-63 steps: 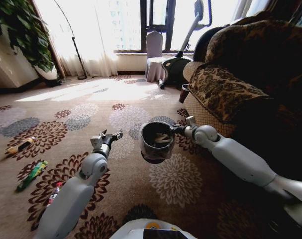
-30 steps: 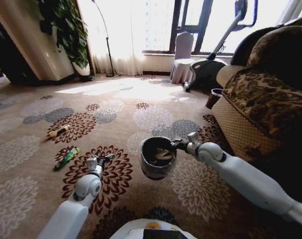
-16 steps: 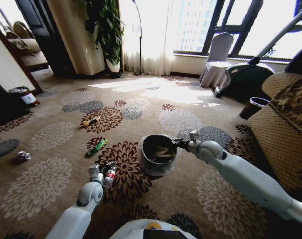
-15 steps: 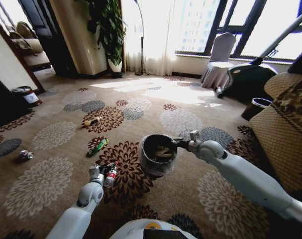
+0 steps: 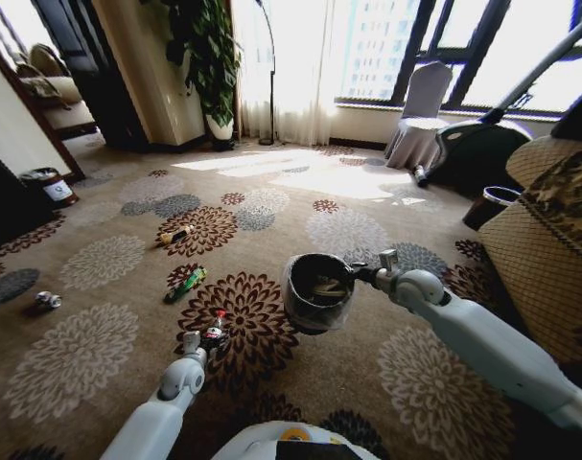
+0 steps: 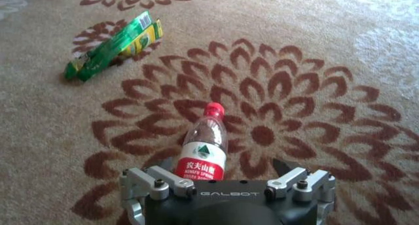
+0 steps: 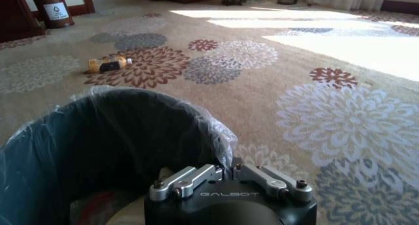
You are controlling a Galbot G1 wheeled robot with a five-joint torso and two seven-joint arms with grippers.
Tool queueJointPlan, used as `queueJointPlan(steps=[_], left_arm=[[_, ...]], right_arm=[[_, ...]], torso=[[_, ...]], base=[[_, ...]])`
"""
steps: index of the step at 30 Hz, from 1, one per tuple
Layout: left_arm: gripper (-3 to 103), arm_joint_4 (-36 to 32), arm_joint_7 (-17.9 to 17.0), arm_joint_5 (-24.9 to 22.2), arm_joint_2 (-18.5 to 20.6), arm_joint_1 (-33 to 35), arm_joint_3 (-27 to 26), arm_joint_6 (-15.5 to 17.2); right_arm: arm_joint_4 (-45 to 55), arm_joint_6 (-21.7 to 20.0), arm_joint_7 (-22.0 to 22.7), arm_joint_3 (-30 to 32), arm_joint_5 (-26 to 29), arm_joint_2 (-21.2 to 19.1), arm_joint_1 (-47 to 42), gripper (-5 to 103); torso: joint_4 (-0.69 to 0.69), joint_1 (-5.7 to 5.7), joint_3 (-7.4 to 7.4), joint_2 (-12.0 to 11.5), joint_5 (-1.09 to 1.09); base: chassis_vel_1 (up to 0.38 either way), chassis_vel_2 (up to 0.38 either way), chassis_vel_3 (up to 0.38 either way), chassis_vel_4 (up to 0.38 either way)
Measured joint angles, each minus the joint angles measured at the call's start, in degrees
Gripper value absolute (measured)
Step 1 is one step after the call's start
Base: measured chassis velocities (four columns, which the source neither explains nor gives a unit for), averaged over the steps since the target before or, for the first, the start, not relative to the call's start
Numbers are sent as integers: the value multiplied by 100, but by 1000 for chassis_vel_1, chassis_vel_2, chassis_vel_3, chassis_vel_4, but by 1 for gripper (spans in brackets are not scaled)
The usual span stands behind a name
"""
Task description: Pick up the trash from the ground and place it into the trash bin.
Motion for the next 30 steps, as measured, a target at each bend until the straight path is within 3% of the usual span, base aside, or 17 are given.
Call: queueJointPlan(steps=[17, 20, 21, 24, 30], left_arm=[[101, 1237, 369, 125, -53, -474, 154, -46], [91, 1543, 402, 142, -101, -517, 190, -317], [91, 1543, 402, 142, -101, -517, 190, -317], [75, 1651, 416, 141, -87, -518, 191, -452], [56, 1723, 450, 140, -74, -523, 199, -564]], right_arm=[[92, 96, -2, 208, -99, -107, -224, 3], [60, 131, -2, 201, -166, -133, -224, 3], [60, 131, -2, 201, -166, -133, -224, 3], [38, 147, -2, 193, -178, -147, -225, 3], [32, 183, -2, 120, -207, -125, -221, 3]], torso=[[1, 0, 0, 0, -1], [1, 0, 0, 0, -1], [1, 0, 0, 0, -1], [1, 0, 0, 0, -1], [1, 0, 0, 0, 2]], base=[[0, 0, 0, 0], [0, 0, 0, 0], [0, 0, 0, 0], [0, 0, 0, 0], [0, 0, 0, 0]])
